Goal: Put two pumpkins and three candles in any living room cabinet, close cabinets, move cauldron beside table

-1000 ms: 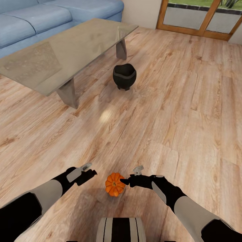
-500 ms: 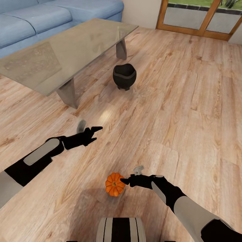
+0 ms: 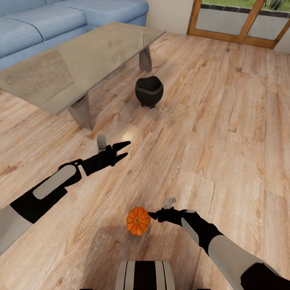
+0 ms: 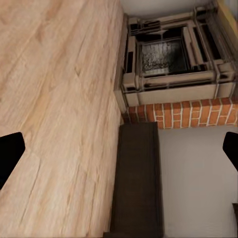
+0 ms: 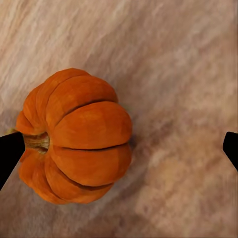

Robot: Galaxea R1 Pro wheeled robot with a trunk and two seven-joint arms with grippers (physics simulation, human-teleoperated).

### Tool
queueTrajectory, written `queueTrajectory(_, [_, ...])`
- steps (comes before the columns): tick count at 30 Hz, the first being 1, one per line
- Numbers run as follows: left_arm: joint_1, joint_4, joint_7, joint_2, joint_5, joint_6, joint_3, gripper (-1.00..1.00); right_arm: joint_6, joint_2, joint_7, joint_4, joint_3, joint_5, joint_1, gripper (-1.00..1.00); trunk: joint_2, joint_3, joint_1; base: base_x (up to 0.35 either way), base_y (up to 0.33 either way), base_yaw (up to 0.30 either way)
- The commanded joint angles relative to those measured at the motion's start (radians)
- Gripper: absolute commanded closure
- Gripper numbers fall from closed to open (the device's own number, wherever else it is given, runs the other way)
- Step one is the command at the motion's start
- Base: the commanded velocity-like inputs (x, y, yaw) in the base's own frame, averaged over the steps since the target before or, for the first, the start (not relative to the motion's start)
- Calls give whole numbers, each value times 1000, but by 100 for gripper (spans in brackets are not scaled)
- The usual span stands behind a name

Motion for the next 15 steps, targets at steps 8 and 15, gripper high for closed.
queueTrajectory(8, [0,20,-35,-1,-34,0,-9,-100,0,6,-19,4,4,7,0,-100,0,0,0,0,0,0])
queueTrajectory(15, [0,20,-36,1,-34,1,-10,-100,-14,28,-41,17,7,6,0,-100,0,0,0,0,141,0])
